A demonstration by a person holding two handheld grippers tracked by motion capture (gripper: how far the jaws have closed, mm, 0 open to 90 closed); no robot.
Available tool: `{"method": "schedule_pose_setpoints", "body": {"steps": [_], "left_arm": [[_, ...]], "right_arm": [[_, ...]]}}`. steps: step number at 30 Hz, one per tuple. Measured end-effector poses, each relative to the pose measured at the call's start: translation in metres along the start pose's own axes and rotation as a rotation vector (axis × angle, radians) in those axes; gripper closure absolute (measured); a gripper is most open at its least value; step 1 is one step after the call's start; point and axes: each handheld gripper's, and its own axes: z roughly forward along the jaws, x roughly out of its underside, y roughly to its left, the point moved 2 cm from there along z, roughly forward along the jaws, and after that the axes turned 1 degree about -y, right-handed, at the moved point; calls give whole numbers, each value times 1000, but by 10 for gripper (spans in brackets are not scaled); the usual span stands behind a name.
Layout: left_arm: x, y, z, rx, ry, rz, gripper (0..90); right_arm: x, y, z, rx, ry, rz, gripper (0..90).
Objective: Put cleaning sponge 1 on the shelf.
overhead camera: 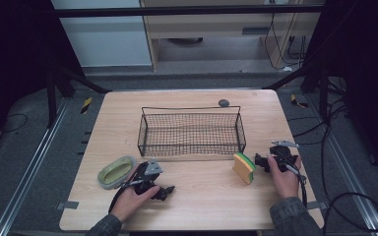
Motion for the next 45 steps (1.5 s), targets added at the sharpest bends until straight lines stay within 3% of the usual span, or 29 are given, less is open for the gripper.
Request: {"method": "schedule_pose_setpoints", "body": {"steps": [6, 10, 15, 16, 25, 28, 33, 37, 39, 40, 43, 45], "left_arm": [[-5, -1, -8, -8, -30, 28, 43], [-10, 4, -27, -55, -75, 48, 47], [-5, 19, -52, -111, -142, -10, 48], [-2, 26, -59, -132, -141, -38, 48], [-1, 43, -82, -195, -154, -93, 54], [0, 48, -84, -206, -120, -103, 53], [-8, 61, -94, -233, -17, -105, 55], [-22, 74, -113, -255, 60, -124, 58], [-29, 80, -123, -244, 93, -146, 59], [-31, 83, -127, -248, 119, -140, 58], [-37, 91, -136, -265, 243, -21, 51], [-38, 94, -139, -246, 265, -23, 62]], "right_arm": [[0, 0, 0, -2, -1, -5, 9], [1, 1, -1, -10, -1, -8, 9], [1, 2, -2, -14, 2, -12, 9], [1, 2, -1, -14, 4, -15, 8], [3, 6, -3, -35, -1, -35, 8], [3, 8, -3, -41, 1, -39, 8], [3, 9, -4, -45, 2, -39, 8], [2, 11, -4, -56, 15, -56, 8], [2, 12, -4, -63, 16, -68, 8], [2, 13, -4, -66, 16, -64, 8], [3, 15, -4, -72, 14, -79, 8], [3, 17, -4, -72, 12, -70, 7]]}}
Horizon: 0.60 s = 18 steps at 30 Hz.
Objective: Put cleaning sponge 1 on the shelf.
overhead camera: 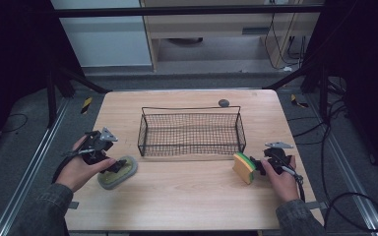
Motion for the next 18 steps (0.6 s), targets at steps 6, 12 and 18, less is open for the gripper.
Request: {"method": "schedule_pose_setpoints", "body": {"steps": [6, 12, 18], "left_arm": [[-4, 2, 8, 9, 81, 76, 119], [0, 1, 30, 68, 218, 130, 227], [12, 6, 43, 111, 325, 132, 252]], "right_arm": [[0, 1, 0, -2, 1, -7, 5], [0, 3, 0, -7, 2, -9, 5], [0, 3, 0, -19, 5, -20, 6]]}}
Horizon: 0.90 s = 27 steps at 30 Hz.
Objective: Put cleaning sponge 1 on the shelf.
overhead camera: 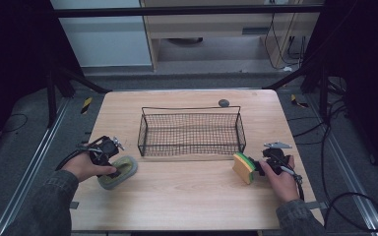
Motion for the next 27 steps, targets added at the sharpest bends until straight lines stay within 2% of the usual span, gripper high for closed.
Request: {"method": "schedule_pose_setpoints", "body": {"steps": [2, 4, 5, 8, 15, 20, 21, 24, 25, 27], "left_arm": [[-1, 2, -1, 9, -11, 2, 281], [-1, 3, -1, 21, -14, 24, 328], [-1, 3, 0, 28, -11, 32, 375], [-2, 2, 2, 45, 4, 40, 429], [-1, 10, 10, 46, 18, 25, 492], [-2, 13, 17, 77, 25, 29, 541], [-1, 13, 18, 83, 26, 32, 554], [-1, 14, 17, 87, 29, 35, 630], [0, 13, 17, 90, 26, 41, 684], [0, 13, 13, 74, 23, 37, 705]], "right_arm": [[0, 0, 0, 0, 1, 0, 7], [0, 0, 0, 0, 2, -7, 7], [0, 0, 0, 0, 3, -9, 7], [0, 0, 0, -5, 3, -12, 7], [0, 1, 0, -14, 3, -7, 7], [0, 2, 0, -15, 3, -8, 8], [0, 1, 0, -15, 5, -21, 7], [0, 2, 0, -18, 5, -18, 8], [0, 2, 0, -19, 5, -19, 7], [0, 2, 0, -20, 5, -20, 7]]}}
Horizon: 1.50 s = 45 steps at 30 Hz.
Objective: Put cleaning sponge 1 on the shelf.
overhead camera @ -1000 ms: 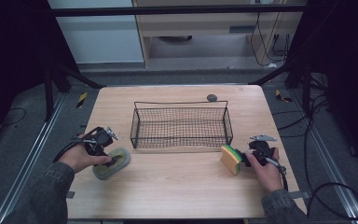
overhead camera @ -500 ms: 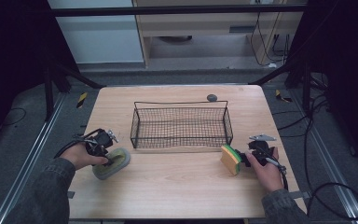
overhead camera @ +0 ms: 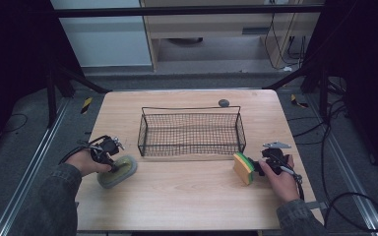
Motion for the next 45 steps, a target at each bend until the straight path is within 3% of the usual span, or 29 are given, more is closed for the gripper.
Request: {"method": "schedule_pose_setpoints", "body": {"steps": [3, 7, 11, 18, 21, 29, 33, 45], "left_arm": [[0, -4, -11, -24, -38, 9, 706], [-3, -15, -31, -70, -111, 77, 707], [-6, -29, -50, -125, -152, 149, 707], [-10, -44, -77, -163, -222, 229, 708], [-16, -44, -84, -198, -225, 261, 708], [-34, -38, -96, -250, -238, 289, 708], [-48, -36, -102, -296, -249, 332, 708], [-93, -29, -113, -372, -282, 419, 708]], "right_arm": [[0, 0, 0, 0, 1, -1, 8], [1, 0, 0, 2, -3, -10, 7], [1, 0, 0, 1, -12, -11, 7], [1, 0, 1, -1, -24, -11, 7], [1, 0, 1, -1, -24, -10, 7], [1, 0, 1, -2, -24, -12, 8], [2, -1, 1, -13, -26, -18, 15], [5, -5, -2, -37, -27, -53, 24]]}}
